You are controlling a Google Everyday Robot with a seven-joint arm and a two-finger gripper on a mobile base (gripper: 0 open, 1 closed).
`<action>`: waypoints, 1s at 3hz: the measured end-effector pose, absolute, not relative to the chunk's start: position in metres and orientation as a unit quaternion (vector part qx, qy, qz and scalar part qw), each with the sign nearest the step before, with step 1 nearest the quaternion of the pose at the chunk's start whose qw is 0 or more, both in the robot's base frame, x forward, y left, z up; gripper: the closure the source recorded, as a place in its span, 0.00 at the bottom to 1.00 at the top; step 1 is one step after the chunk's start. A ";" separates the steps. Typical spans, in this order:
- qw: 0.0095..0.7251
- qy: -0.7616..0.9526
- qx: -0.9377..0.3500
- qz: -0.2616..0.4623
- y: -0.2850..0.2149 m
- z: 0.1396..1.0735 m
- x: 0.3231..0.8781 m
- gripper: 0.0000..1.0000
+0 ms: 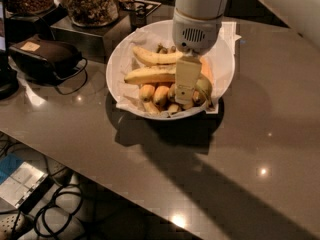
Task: Pick banana from white bowl
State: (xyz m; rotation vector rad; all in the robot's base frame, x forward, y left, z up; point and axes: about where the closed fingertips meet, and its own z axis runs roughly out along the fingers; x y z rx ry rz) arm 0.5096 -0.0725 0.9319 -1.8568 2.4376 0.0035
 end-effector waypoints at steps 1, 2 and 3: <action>0.040 0.789 -0.612 0.000 -0.074 0.929 0.503 0.49; 0.039 0.787 -0.616 0.000 -0.077 0.928 0.500 0.72; 0.039 0.787 -0.616 0.000 -0.075 0.929 0.502 0.94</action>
Offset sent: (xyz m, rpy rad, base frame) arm -0.0390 -0.0275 -0.0055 -0.0678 0.0936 0.0350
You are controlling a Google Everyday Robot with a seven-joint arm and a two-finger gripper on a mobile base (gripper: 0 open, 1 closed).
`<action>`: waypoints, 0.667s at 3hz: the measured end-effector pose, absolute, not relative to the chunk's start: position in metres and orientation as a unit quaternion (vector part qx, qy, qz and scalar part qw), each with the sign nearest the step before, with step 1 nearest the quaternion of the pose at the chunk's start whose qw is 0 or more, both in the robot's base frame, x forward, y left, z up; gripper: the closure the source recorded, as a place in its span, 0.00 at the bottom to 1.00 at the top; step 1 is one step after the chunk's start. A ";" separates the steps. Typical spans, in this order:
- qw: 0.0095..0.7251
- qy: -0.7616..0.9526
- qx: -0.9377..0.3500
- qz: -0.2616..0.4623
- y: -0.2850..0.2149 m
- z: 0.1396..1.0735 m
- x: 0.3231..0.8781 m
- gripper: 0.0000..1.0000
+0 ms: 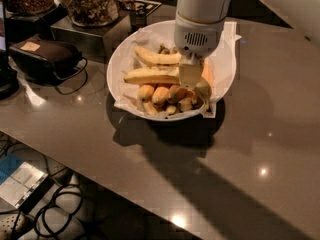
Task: Pick banana from white bowl
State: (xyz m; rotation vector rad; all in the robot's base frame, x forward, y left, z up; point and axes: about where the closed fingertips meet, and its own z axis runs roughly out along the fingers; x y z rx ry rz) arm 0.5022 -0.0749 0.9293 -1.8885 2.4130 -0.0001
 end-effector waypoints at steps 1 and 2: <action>0.038 0.786 -0.617 0.002 -0.081 0.929 0.502 1.00; 0.037 0.786 -0.617 0.003 -0.083 0.928 0.503 1.00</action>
Offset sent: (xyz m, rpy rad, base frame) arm -0.0234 -0.0335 -0.0029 -0.0590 0.1080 0.0039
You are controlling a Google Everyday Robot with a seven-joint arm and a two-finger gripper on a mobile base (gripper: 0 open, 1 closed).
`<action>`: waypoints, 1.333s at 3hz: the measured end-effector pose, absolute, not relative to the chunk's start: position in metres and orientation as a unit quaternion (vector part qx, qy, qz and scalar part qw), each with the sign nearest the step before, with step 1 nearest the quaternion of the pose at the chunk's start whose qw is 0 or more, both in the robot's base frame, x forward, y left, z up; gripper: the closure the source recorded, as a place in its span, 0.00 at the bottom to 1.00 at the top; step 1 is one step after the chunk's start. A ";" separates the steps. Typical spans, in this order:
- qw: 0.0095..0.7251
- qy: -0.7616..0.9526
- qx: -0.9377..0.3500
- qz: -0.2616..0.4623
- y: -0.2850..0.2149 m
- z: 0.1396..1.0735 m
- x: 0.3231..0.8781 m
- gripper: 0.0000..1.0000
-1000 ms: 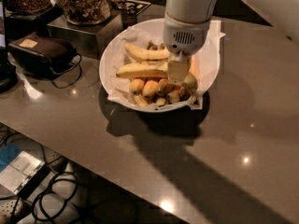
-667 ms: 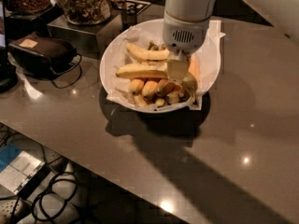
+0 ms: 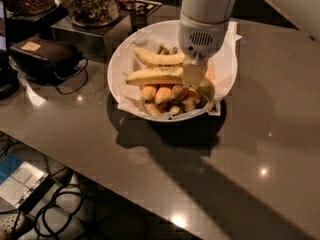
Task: Pick banana from white bowl
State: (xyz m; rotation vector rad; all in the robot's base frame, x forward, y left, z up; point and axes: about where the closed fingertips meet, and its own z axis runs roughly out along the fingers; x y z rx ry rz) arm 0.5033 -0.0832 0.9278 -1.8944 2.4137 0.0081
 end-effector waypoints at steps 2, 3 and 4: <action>0.085 0.774 -0.627 -0.004 -0.079 0.947 0.506 1.00; 0.088 0.770 -0.631 0.000 -0.079 0.949 0.504 1.00; 0.092 0.762 -0.641 0.004 -0.077 0.956 0.501 1.00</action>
Offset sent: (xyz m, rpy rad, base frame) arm -0.0120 -0.0038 0.0270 0.0330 -0.0661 0.0349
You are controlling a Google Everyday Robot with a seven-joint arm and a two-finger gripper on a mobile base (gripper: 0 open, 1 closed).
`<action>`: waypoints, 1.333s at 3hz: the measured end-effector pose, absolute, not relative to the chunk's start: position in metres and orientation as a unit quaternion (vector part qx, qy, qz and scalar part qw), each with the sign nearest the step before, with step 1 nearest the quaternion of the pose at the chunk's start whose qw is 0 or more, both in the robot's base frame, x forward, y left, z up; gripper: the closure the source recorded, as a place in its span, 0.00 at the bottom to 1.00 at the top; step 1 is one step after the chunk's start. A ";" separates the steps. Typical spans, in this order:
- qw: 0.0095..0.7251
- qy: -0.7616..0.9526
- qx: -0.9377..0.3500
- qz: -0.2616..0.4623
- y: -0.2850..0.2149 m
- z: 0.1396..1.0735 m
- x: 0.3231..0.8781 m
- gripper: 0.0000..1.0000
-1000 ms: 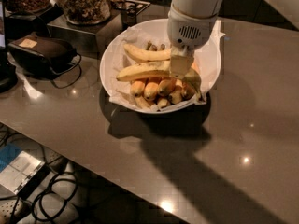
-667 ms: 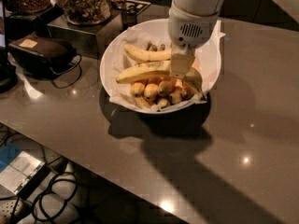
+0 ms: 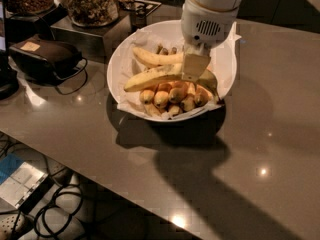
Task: Pick banana from white bowl
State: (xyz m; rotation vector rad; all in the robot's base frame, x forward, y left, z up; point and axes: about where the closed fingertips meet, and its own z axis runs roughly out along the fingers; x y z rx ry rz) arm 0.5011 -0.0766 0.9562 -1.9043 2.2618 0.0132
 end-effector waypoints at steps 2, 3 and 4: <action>0.120 0.724 -0.679 0.001 -0.056 0.988 0.464 1.00; 0.131 0.703 -0.699 -0.001 -0.046 0.999 0.451 1.00; 0.143 0.702 -0.698 -0.003 -0.042 1.002 0.456 1.00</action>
Offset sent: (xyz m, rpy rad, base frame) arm -0.0684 0.0238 0.0431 -0.0062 -0.0225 0.1636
